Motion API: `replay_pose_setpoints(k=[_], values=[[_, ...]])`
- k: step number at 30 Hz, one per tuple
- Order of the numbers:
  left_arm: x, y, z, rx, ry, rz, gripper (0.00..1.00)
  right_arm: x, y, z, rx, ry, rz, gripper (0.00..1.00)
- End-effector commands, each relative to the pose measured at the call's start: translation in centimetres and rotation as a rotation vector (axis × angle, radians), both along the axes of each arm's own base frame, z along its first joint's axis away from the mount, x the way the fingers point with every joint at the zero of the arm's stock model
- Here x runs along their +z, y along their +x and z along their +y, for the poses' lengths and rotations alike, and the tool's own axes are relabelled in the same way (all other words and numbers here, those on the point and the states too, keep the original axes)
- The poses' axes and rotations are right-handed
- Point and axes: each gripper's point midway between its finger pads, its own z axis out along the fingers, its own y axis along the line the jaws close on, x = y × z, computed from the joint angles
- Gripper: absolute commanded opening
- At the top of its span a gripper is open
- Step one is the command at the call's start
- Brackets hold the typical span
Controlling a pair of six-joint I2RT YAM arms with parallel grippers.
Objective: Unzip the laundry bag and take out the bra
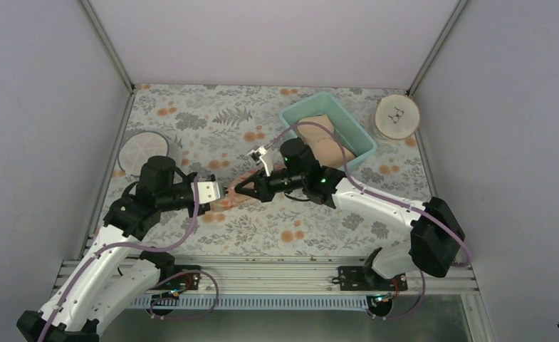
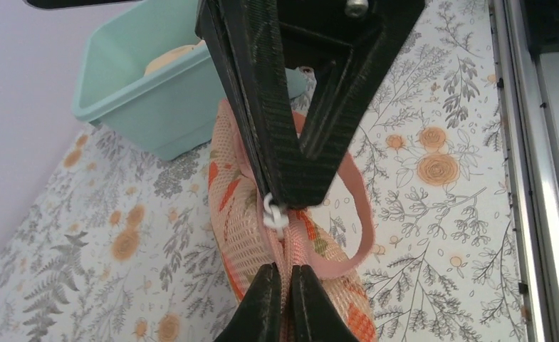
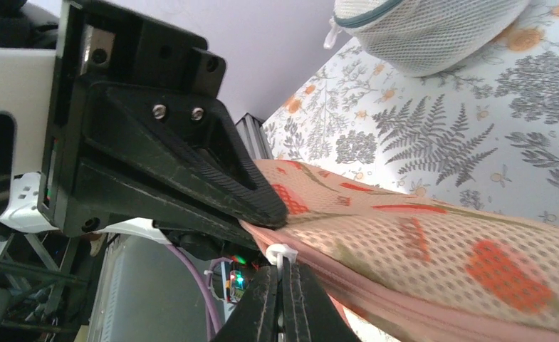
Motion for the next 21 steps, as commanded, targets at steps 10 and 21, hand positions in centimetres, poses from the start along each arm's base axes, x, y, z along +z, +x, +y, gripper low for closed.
replay_pose_setpoints(k=[10, 21], values=[[-0.3, -0.6, 0.7, -0.055, 0.078, -0.139, 0.02, -3.5, 6.0, -8.9, -0.268, -0.091, -0.026, 0.03], [-0.9, 0.9, 1.9, 0.056, 0.098, -0.133, 0.02, -4.4, 7.2, -12.9, -0.316, -0.102, 0.006, 0.04]])
